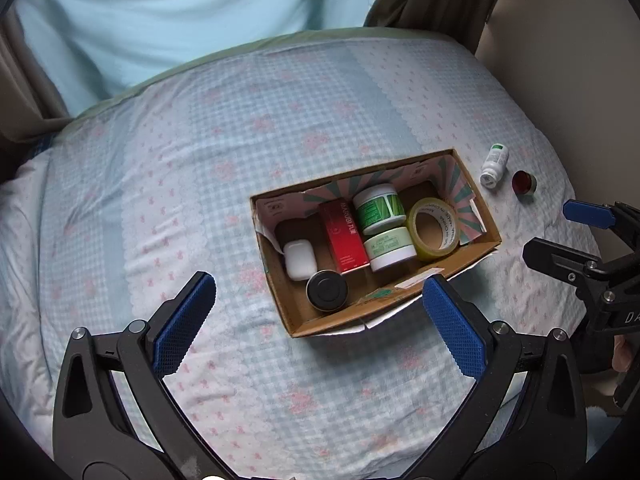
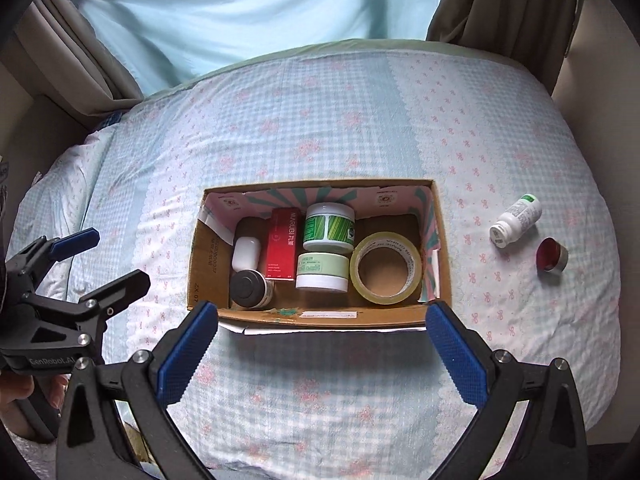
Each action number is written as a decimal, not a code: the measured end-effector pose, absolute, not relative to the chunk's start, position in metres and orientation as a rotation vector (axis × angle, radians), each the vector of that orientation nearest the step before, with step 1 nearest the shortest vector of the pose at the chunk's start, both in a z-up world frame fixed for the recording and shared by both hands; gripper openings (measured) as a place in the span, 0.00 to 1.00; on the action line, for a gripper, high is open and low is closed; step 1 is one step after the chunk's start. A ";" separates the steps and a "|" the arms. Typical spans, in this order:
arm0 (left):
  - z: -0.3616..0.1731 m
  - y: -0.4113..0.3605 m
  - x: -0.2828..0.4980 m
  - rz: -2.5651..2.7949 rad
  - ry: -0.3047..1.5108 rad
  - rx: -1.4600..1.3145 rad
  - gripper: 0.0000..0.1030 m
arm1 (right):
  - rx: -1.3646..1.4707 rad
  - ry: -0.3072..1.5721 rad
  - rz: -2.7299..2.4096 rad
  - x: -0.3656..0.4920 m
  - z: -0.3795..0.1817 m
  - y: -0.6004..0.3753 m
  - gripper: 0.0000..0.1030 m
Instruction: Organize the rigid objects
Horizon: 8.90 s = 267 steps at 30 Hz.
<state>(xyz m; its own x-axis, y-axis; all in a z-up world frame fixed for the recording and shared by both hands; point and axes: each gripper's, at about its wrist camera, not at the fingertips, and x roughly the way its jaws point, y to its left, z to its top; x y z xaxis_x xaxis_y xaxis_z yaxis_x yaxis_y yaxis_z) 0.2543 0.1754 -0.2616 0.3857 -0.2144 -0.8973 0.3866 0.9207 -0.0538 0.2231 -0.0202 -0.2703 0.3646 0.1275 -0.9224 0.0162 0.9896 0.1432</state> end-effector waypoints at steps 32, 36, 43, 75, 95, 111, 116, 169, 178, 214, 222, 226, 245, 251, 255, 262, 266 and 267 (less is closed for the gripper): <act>-0.283 -0.188 0.336 -0.755 1.174 0.459 1.00 | 0.417 1.115 -0.304 0.197 -0.288 -0.315 1.00; -0.334 -0.245 0.353 -0.798 1.238 0.566 1.00 | 0.471 1.126 -0.305 0.207 -0.324 -0.346 1.00; -0.430 -0.303 0.367 -0.830 1.376 0.686 0.89 | 0.485 1.196 -0.328 0.236 -0.398 -0.372 0.95; -0.512 -0.325 0.359 -0.839 1.411 0.771 0.45 | 0.415 1.255 -0.260 0.273 -0.484 -0.369 0.37; -0.335 -0.224 0.367 -0.748 1.292 0.440 0.45 | 0.325 1.142 -0.209 0.258 -0.345 -0.339 0.37; -0.225 -0.004 0.326 -0.579 1.153 0.221 0.45 | 0.181 1.034 -0.063 0.246 -0.213 -0.183 0.37; -0.236 0.055 0.323 -0.526 1.166 0.173 0.45 | 0.171 1.051 -0.025 0.250 -0.207 -0.131 0.37; -0.411 0.115 0.371 -0.384 1.489 0.178 1.00 | 0.376 1.544 -0.052 0.366 -0.412 -0.093 1.00; -0.371 0.123 0.342 -0.372 1.438 0.166 1.00 | 0.371 1.482 -0.050 0.341 -0.385 -0.089 1.00; -0.013 0.108 0.093 -0.178 0.624 -0.089 1.00 | 0.027 0.714 -0.031 0.105 -0.016 -0.118 1.00; -0.003 0.087 0.051 -0.148 0.543 -0.073 1.00 | 0.010 0.616 -0.071 0.060 -0.011 -0.142 1.00; -0.005 0.082 0.037 -0.144 0.529 -0.072 1.00 | 0.002 0.594 -0.069 0.048 -0.010 -0.147 1.00; 0.002 0.078 0.026 -0.114 0.492 -0.034 1.00 | 0.017 0.569 -0.059 0.036 -0.007 -0.153 1.00; 0.002 0.076 0.029 -0.109 0.486 -0.023 1.00 | 0.023 0.566 -0.055 0.035 -0.007 -0.153 1.00; 0.003 0.076 0.030 -0.110 0.488 -0.022 1.00 | 0.020 0.559 -0.055 0.037 -0.006 -0.150 1.00; 0.005 0.071 0.034 -0.104 0.482 -0.003 1.00 | 0.026 0.557 -0.055 0.041 -0.005 -0.148 1.00; 0.005 0.071 0.036 -0.105 0.485 -0.005 1.00 | 0.026 0.560 -0.060 0.046 -0.004 -0.147 1.00; 0.005 0.071 0.036 -0.102 0.485 -0.006 1.00 | 0.026 0.562 -0.060 0.046 -0.004 -0.147 1.00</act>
